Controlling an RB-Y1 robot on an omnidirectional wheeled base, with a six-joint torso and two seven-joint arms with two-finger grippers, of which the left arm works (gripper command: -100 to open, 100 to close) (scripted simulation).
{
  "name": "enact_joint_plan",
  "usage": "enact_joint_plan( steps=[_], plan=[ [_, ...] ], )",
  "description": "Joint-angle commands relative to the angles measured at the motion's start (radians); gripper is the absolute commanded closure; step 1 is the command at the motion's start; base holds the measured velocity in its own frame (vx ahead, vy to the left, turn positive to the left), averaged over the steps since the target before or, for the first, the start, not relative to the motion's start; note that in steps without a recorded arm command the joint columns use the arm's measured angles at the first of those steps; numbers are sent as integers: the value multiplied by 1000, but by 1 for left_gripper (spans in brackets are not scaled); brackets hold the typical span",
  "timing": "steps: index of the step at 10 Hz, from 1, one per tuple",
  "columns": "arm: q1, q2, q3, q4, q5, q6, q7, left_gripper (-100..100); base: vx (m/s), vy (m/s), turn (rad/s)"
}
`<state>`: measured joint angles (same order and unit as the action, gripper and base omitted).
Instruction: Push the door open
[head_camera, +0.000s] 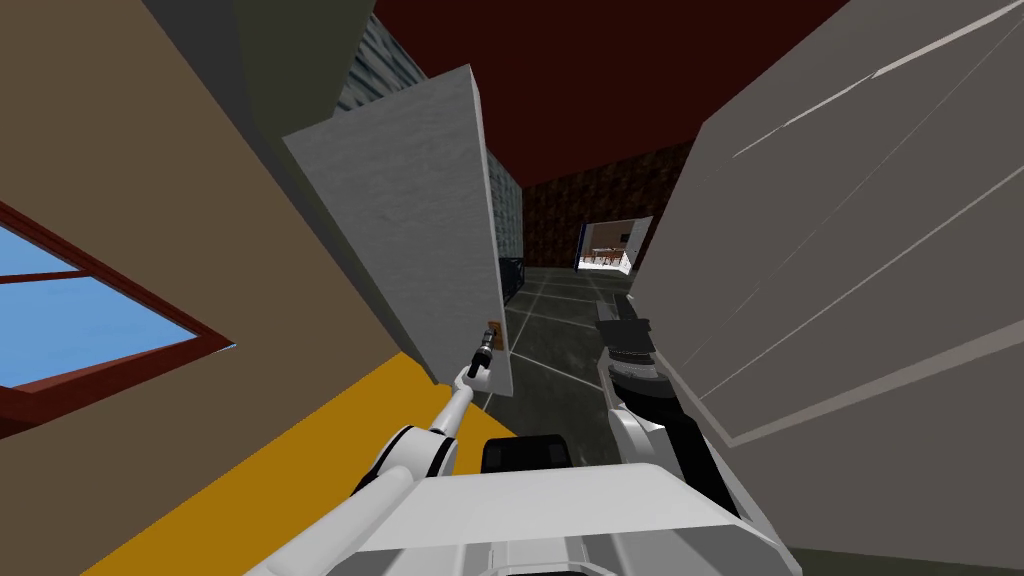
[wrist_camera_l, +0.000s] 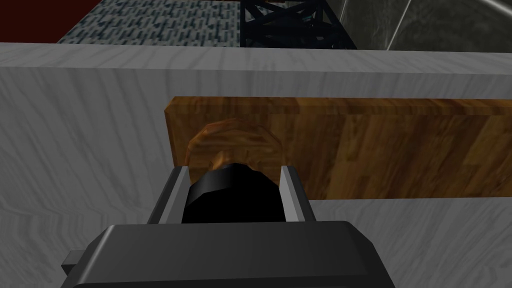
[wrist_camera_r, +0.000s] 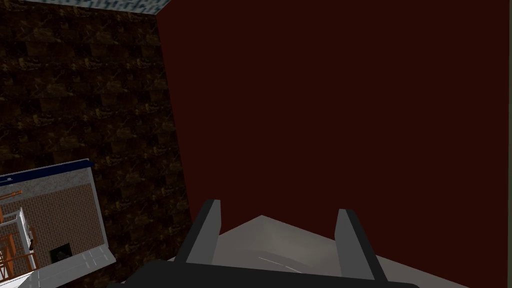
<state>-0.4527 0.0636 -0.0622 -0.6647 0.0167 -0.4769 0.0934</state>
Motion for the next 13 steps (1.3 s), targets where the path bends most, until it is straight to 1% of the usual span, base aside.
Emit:
enact_joint_plan(
  steps=[1,3,4,6,12,13],
  plan=[
    [-2,11,15,-13,4,3,-4,100,147,-80,55],
    [-2,19,32,-11,9,3,-11,100,169,-87,26],
    [-2,19,32,-11,9,3,-11,100,127,-61,19],
    [-1,29,57,-9,17,4,-20,100,162,-92,57],
    [0,53,131,-1,38,6,-47,100,194,-136,65],
    [0,53,131,-1,38,6,-47,100,121,-86,34]
  ],
)
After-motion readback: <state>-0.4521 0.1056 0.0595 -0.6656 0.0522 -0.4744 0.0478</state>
